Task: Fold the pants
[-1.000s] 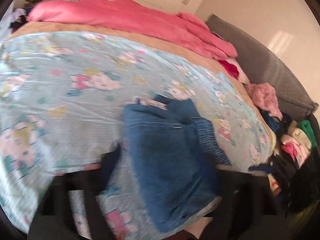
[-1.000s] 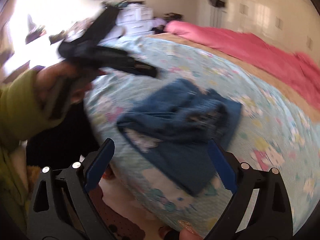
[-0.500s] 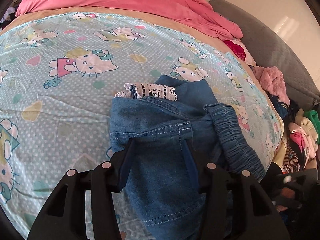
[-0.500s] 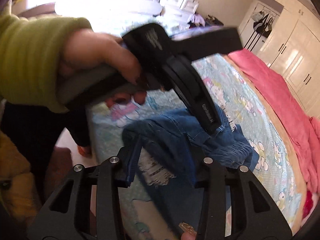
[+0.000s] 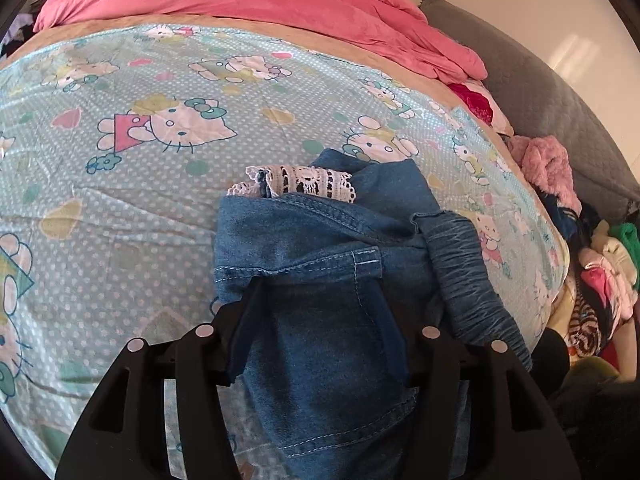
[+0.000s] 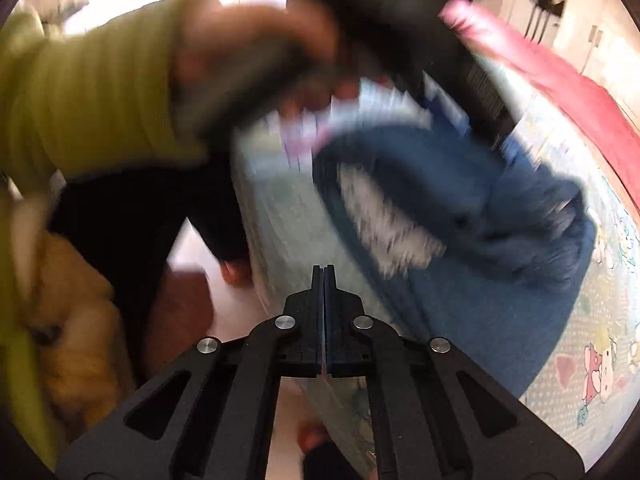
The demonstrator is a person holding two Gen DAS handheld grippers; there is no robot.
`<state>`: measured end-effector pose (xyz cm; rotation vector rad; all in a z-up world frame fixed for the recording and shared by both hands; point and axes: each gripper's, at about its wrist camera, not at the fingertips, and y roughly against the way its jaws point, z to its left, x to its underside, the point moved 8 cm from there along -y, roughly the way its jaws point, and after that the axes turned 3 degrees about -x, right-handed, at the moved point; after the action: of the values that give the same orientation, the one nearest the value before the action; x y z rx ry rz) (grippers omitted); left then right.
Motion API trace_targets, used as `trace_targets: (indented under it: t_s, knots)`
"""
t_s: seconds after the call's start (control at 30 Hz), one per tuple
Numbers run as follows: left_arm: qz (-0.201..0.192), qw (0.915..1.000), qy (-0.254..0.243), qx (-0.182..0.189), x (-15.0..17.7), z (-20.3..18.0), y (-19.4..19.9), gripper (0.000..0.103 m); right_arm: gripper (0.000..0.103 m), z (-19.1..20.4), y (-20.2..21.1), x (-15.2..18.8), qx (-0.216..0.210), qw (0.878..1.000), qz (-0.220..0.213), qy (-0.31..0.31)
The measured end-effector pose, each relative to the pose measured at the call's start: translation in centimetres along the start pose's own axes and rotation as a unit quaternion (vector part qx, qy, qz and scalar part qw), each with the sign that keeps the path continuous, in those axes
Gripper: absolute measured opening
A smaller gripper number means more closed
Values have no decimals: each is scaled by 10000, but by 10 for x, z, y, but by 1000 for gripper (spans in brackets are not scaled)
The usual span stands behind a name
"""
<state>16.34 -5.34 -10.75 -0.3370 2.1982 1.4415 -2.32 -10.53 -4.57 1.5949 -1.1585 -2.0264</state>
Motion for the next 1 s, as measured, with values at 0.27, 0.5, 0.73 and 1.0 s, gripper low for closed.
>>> trace_targets:
  t_s: [0.27, 0.5, 0.73, 1.0]
  knots:
    - [-11, 10000, 15, -28, 0, -1, 0, 56, 27, -23, 15, -22, 669, 9974, -193, 183]
    - [-10, 10000, -6, 2, 0, -2, 0, 57, 26, -17, -26, 13, 600, 9968, 482, 191]
    - [-38, 10000, 24, 63, 2, -2, 0, 61, 40, -22, -33, 15, 515, 9974, 485, 150]
    - [-173, 9998, -8, 36, 1, -7, 10, 69, 39, -17, -11, 1, 462, 9987, 51, -196]
